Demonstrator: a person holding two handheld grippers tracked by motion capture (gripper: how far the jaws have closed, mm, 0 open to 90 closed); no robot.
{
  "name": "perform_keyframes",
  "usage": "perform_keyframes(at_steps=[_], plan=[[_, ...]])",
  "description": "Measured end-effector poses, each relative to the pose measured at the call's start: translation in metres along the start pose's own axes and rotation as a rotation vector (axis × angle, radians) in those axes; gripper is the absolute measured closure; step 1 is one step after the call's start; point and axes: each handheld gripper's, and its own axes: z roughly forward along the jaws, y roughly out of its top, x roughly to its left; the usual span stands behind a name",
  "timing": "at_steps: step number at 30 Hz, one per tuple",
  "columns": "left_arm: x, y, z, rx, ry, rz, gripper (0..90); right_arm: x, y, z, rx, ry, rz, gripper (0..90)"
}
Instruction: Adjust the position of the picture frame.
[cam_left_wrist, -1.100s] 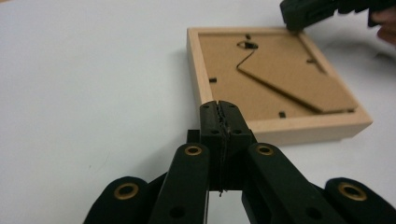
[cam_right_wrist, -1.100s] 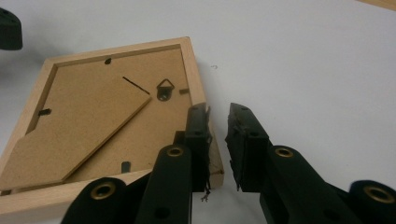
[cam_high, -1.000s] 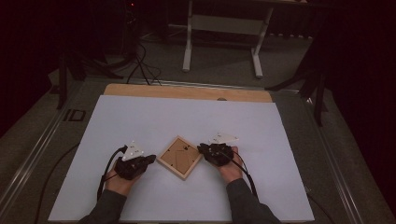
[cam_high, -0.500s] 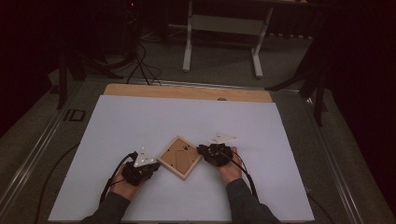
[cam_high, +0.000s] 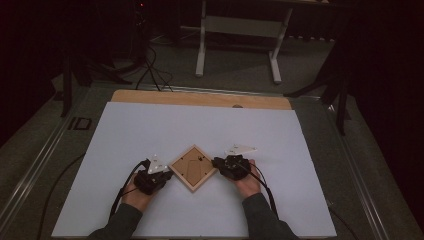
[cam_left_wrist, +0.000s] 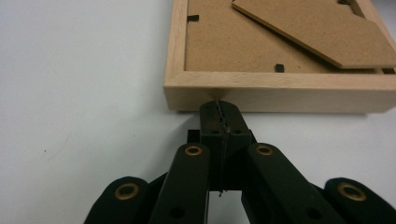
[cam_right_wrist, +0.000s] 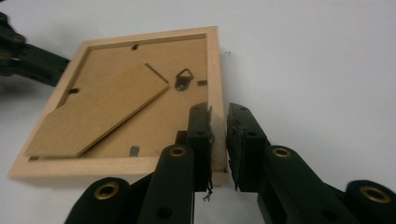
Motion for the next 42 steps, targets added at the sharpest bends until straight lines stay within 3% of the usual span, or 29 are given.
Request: perform_keyframes(at_steps=[11, 18, 21, 26, 30, 37, 42], plan=[[0.000, 0.003, 0.001, 0.005, 0.001, -0.003, 89.9, 0.006, -0.004, -0.005, 0.020, 0.032, 0.013, 77.8], [0.006, 0.006, 0.005, 0.005, 0.040, 0.003, 89.9, 0.009, -0.005, -0.007, 0.033, 0.060, 0.029, 77.2], [0.008, 0.007, 0.006, 0.003, 0.050, -0.025, 89.9, 0.013, -0.005, -0.007, 0.040, 0.076, 0.012, 76.1], [0.006, 0.008, 0.006, 0.006, 0.060, -0.027, 90.0, 0.013, -0.005, -0.007, 0.040, 0.074, 0.018, 76.0], [-0.004, 0.007, 0.005, 0.017, 0.075, -0.010, 90.0, 0.014, -0.006, -0.008, 0.038, 0.068, 0.022, 75.9], [-0.017, 0.003, 0.000, 0.017, 0.061, -0.004, 90.0, 0.014, -0.006, -0.009, 0.041, 0.059, 0.022, 75.8], [-0.021, 0.003, 0.000, 0.016, 0.050, -0.024, 90.0, 0.014, -0.006, -0.010, 0.041, 0.048, 0.019, 76.0]])
